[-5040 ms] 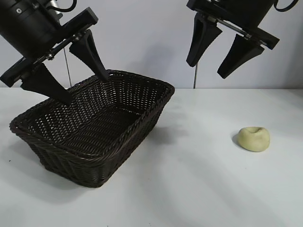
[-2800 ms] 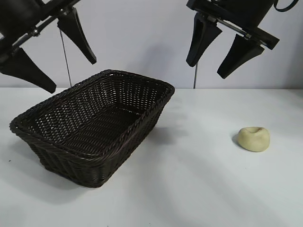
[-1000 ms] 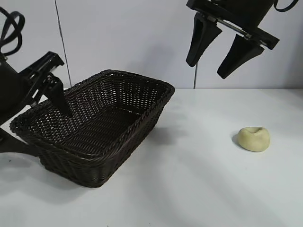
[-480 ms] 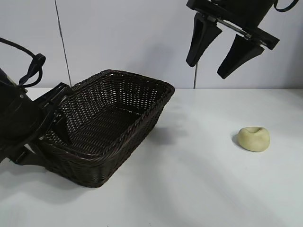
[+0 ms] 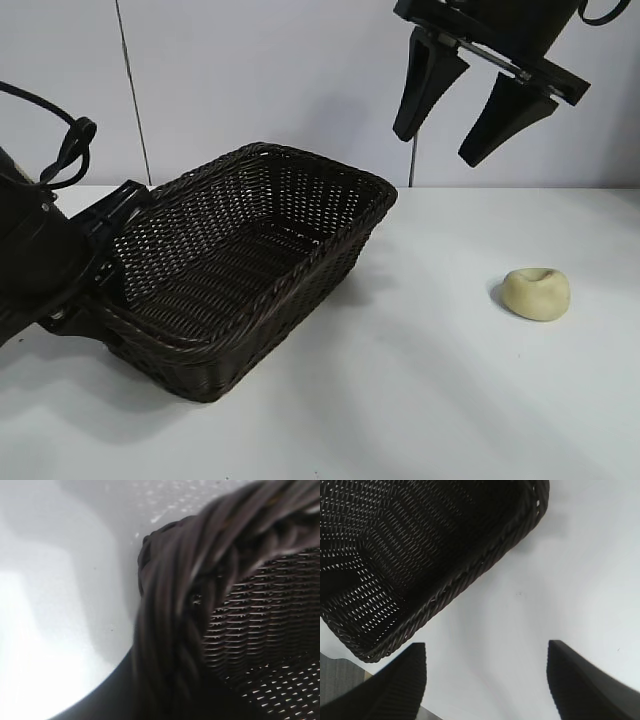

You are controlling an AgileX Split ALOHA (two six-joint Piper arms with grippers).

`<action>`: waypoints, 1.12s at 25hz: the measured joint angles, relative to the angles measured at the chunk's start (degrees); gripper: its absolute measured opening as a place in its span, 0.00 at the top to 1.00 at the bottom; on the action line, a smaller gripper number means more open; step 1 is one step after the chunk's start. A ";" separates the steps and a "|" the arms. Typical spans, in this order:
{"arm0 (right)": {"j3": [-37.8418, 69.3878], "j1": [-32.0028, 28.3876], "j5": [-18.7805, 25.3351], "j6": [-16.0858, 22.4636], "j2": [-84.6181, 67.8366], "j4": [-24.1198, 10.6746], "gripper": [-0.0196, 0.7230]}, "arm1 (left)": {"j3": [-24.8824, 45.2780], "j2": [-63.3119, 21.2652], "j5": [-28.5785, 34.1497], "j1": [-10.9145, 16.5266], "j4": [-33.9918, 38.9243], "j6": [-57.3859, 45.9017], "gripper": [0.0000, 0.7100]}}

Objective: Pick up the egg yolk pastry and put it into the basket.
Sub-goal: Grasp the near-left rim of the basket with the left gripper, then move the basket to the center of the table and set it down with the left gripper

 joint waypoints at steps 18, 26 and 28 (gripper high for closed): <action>0.00 0.00 0.00 0.00 0.00 0.00 0.30 | -15.49 0.36 20.71 7.78 -3.96 31.20 0.86; 0.00 0.00 0.00 0.00 0.00 0.00 0.30 | -21.56 3.70 29.76 9.04 -5.64 43.69 0.86; 0.00 0.00 0.00 0.00 0.00 0.00 0.30 | -25.13 6.75 32.68 9.04 -5.64 46.33 0.86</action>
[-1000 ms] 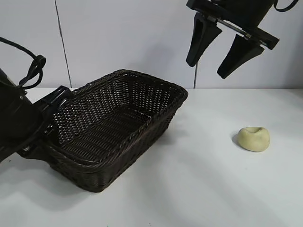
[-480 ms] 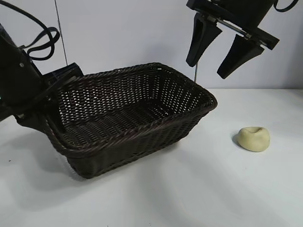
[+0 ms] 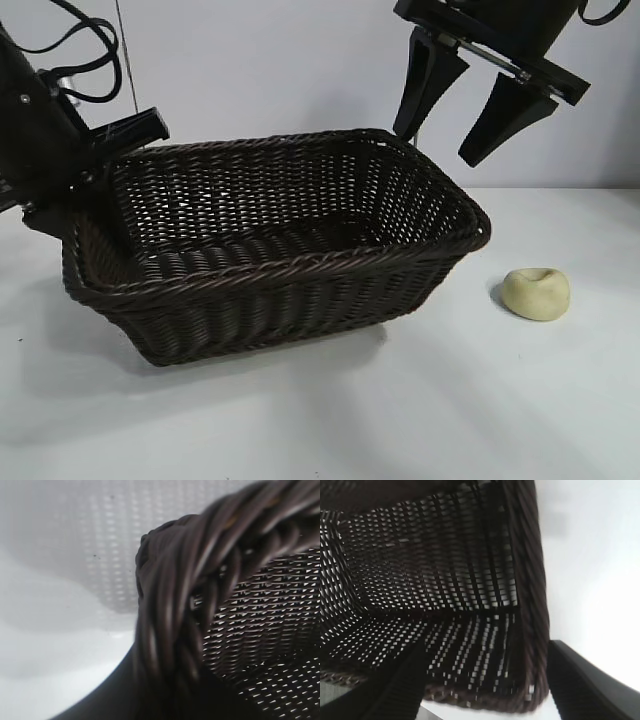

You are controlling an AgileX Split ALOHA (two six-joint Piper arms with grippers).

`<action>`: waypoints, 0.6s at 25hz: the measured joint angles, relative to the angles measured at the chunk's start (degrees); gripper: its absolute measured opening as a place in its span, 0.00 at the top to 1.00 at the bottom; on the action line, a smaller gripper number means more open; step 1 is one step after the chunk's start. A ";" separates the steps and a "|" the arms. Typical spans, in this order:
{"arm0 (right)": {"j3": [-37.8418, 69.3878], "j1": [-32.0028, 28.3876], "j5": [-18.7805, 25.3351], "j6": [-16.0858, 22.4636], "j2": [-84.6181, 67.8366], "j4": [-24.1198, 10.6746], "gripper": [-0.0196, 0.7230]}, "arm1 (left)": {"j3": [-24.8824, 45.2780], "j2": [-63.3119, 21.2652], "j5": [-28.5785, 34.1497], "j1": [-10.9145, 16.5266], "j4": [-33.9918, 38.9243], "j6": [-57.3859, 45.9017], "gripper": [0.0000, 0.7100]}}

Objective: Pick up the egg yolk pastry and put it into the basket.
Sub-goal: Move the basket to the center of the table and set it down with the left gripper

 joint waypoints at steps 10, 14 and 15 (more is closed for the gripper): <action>0.00 0.00 0.00 0.00 0.00 0.00 0.30 | -13.14 9.51 6.70 0.00 0.00 8.79 0.86; 0.00 0.00 0.05 0.00 0.00 0.00 0.30 | -13.30 10.10 6.65 0.00 0.00 10.87 0.86; 0.00 0.00 0.05 0.00 0.00 0.00 0.30 | -13.30 10.29 6.70 0.00 0.05 11.29 0.86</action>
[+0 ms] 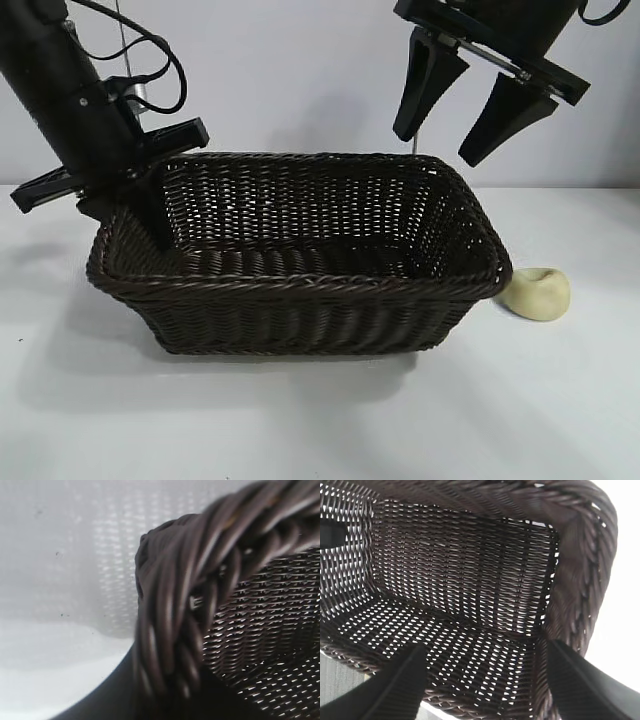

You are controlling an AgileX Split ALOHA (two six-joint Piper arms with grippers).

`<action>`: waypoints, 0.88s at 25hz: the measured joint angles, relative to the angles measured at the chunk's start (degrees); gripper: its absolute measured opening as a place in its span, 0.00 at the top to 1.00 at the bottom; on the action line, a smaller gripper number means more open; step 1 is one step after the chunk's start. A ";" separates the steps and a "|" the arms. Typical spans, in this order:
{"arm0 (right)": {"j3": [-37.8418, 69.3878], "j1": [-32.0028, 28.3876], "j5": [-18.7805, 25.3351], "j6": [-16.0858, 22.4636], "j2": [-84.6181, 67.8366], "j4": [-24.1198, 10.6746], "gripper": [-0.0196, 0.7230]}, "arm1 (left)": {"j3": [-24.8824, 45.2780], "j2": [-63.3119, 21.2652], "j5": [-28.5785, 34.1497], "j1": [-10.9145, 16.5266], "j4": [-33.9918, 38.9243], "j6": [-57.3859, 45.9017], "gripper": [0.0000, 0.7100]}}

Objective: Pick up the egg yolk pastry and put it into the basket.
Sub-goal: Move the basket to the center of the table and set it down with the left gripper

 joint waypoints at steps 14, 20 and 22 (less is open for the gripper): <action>0.00 0.00 0.00 0.00 0.00 0.00 0.30 | 0.00 3.96 -2.19 0.00 -1.98 4.75 0.86; 0.00 0.00 0.00 0.00 0.00 0.00 0.30 | 0.00 4.37 -2.83 0.00 -2.34 4.86 0.86; 0.00 0.00 0.00 0.00 0.00 0.00 0.30 | 0.00 4.37 -2.94 0.00 -2.40 4.91 0.86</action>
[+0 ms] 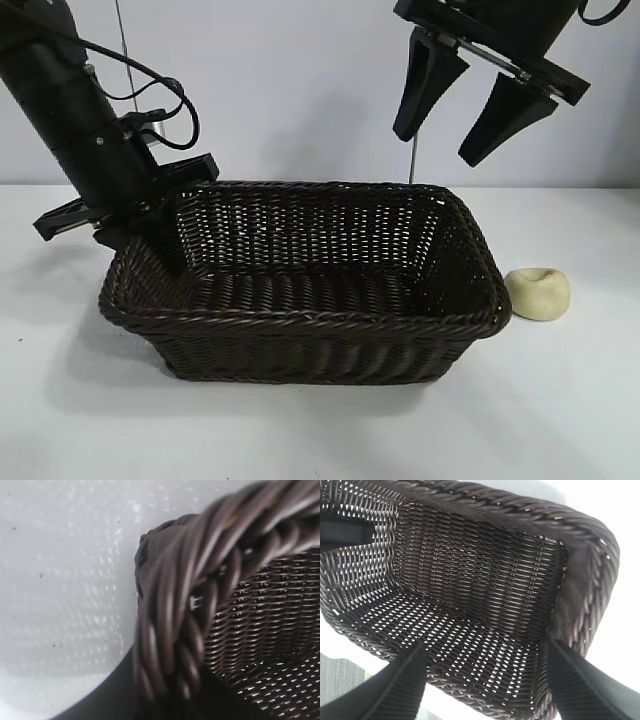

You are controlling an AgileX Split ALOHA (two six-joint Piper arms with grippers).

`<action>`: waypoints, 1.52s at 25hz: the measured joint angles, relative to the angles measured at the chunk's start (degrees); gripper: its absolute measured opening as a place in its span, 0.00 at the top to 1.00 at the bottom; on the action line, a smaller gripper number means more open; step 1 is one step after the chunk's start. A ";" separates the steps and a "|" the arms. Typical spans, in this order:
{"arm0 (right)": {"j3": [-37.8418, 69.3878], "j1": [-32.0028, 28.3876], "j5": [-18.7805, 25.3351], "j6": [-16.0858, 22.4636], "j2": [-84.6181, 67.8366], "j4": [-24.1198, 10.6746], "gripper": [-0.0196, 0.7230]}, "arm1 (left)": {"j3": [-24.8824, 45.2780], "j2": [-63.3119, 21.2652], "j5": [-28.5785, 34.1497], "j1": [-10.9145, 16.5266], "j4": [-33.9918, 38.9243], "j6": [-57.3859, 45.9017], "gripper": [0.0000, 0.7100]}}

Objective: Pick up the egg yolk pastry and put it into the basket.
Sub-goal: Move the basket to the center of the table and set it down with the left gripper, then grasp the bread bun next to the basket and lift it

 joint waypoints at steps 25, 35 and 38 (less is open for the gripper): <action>0.00 0.00 0.00 0.23 0.00 0.06 0.30 | -1.32 -6.58 4.76 0.00 3.57 -0.42 0.26; 0.00 0.00 0.00 0.23 0.00 0.06 0.30 | -1.32 -15.55 6.63 0.00 5.12 -0.54 0.26; 0.00 0.00 0.00 0.23 0.00 0.06 0.30 | -1.32 -17.47 7.01 0.00 5.01 -1.67 0.26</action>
